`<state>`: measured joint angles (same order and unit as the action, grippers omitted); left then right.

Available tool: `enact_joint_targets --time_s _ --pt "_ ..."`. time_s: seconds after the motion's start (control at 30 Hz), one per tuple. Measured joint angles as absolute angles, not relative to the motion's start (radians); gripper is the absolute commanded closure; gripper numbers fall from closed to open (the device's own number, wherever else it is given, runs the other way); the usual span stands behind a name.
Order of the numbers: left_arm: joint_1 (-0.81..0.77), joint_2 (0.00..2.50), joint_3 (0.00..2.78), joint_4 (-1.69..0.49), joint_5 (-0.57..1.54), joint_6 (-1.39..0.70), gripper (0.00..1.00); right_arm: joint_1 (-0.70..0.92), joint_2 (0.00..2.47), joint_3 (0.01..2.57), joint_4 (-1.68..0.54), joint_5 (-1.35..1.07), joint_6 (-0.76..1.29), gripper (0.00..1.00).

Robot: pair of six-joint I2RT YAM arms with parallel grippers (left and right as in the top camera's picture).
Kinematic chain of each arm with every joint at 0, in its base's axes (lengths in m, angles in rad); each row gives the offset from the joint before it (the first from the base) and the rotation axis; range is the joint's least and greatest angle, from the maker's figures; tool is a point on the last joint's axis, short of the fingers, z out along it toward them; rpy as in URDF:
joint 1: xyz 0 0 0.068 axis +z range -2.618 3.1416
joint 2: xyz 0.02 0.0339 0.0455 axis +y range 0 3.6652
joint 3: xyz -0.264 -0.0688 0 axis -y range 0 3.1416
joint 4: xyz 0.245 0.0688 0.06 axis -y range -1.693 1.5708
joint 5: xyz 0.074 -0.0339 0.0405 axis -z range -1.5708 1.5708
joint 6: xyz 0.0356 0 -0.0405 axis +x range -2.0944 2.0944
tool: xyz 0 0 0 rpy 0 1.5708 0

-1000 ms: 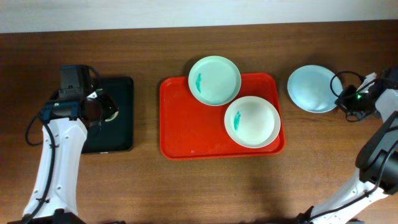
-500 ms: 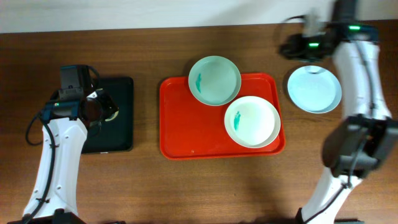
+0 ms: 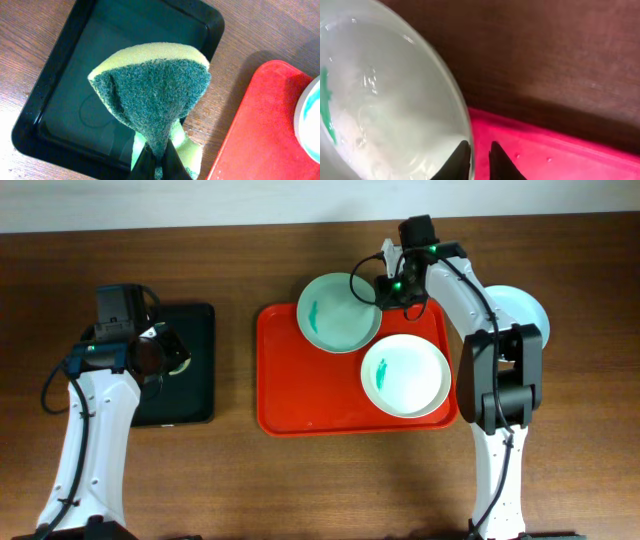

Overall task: Clean dirty plates on tray and stack at the side
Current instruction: 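Grip the back plate rim with the right gripper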

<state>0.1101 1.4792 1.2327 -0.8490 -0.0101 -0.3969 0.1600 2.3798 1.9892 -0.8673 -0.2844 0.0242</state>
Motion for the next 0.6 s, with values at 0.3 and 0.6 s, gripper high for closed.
enact_joint_targets --time_s 0.3,0.6 --pt "0.11 1.479 1.233 -0.842 0.009 -0.397 1.0 0.273 2.38 1.989 -1.1 -0.285 0.045 0.96" --pt "-0.078 1.555 1.232 -0.803 0.172 -0.358 1.0 0.377 2.38 1.989 -1.198 -0.262 0.048 0.76"
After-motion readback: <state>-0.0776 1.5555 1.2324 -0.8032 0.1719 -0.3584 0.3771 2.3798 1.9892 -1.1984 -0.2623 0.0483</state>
